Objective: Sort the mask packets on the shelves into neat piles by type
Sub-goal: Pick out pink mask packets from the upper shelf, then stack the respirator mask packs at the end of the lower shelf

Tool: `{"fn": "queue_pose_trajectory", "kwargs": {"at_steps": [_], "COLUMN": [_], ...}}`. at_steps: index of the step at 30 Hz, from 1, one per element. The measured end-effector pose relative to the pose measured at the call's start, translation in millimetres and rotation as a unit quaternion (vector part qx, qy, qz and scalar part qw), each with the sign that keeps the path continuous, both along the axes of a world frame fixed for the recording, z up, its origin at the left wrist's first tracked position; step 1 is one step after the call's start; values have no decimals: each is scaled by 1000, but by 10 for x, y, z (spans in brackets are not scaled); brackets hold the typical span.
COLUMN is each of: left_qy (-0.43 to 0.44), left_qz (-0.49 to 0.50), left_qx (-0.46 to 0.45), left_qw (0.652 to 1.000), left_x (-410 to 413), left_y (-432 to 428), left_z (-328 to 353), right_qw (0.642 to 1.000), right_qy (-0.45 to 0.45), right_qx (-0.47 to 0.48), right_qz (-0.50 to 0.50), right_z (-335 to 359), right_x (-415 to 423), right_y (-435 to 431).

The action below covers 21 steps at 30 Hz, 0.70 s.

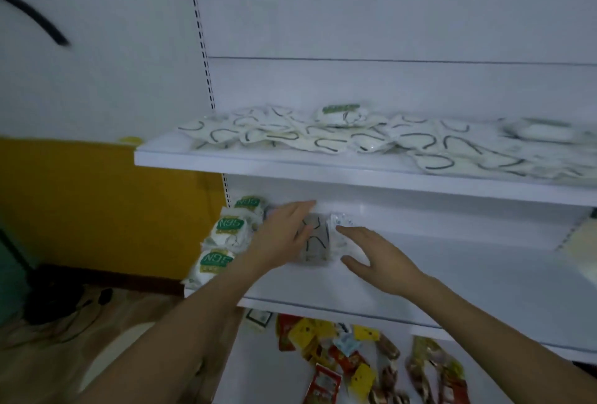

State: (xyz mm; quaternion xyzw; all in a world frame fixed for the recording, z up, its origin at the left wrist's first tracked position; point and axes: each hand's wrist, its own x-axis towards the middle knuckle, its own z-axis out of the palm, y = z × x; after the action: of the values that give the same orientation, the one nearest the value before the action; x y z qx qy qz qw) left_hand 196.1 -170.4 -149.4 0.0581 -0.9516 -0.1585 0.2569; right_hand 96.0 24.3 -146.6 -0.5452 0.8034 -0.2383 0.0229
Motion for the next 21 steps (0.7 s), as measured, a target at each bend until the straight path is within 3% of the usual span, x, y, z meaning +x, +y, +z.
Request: {"fn": "queue_pose_trajectory", "kwargs": {"at_steps": [6, 12, 16, 21], "left_qy": [25, 59, 42, -15], "left_qz": [-11, 33, 109, 218], "left_qx": [-61, -54, -30, -7], "left_qw": [998, 996, 993, 976], "left_x": [166, 146, 140, -1], "left_y": [249, -171, -771, -1596], "left_z": [696, 1128, 1232, 1272], "right_qw": [992, 978, 974, 980], "right_qy": [-2, -43, -62, -18], "right_qx": [-128, -203, -218, -189], "right_qz": [-20, -14, -27, -57], "right_z": [660, 1139, 1294, 1415], "right_x": [72, -34, -194, -533], "right_y": [132, -251, -657, -1144]}}
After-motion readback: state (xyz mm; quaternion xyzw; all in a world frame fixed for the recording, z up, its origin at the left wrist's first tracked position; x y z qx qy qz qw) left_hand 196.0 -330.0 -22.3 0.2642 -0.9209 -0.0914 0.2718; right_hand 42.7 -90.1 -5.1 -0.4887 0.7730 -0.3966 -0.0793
